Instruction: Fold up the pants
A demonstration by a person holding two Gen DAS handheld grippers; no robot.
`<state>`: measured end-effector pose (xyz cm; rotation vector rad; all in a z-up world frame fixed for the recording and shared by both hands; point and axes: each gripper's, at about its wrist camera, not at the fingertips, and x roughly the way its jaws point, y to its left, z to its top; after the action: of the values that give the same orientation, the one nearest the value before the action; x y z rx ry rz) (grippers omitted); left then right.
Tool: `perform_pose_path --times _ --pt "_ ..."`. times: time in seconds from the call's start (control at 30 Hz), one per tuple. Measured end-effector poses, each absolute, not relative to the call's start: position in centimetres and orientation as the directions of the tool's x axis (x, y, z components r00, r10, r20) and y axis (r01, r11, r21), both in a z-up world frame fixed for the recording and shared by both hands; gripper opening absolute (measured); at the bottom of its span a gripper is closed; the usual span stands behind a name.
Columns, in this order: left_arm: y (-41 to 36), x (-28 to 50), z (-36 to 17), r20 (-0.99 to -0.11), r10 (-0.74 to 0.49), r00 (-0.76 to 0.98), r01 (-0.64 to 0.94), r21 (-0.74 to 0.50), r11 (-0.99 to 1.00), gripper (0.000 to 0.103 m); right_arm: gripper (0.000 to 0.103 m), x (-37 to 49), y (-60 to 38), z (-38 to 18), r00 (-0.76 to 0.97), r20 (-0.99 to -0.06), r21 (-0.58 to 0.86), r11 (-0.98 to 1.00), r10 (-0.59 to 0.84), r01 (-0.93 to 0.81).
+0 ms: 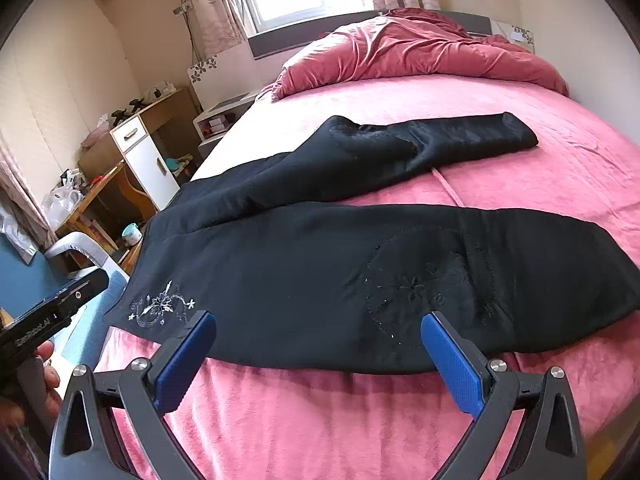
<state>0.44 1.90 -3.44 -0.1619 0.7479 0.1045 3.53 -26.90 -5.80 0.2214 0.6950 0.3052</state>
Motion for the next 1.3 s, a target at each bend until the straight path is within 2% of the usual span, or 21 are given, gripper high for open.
perform_pose_path --times 0.77,1.23,1.27,1.3 --pt "2.2 0.5 -4.2 -0.708 0.037 0.705 -0.158 -0.106 0.982 0.085 0.103 3.8 -27.6 -7.1 0.712 -0.619 0.314 0.936 0.331 -0.162" --pt "3.9 1.0 -7.3 -0.776 0.009 0.631 -0.196 -0.148 0.969 0.085 0.103 4.4 -28.6 -8.3 0.696 -0.643 0.332 0.935 0.32 -0.123" --pt "4.4 1.1 -7.7 -0.783 -0.001 0.622 -0.205 -0.163 0.965 0.086 0.103 4.4 -28.8 -8.5 0.694 -0.646 0.336 0.934 0.32 -0.118" --pt "4.8 1.1 -8.0 -0.79 -0.009 0.613 -0.216 -0.178 0.96 0.092 0.103 4.4 -29.1 -8.6 0.69 -0.649 0.341 0.934 0.32 -0.112"
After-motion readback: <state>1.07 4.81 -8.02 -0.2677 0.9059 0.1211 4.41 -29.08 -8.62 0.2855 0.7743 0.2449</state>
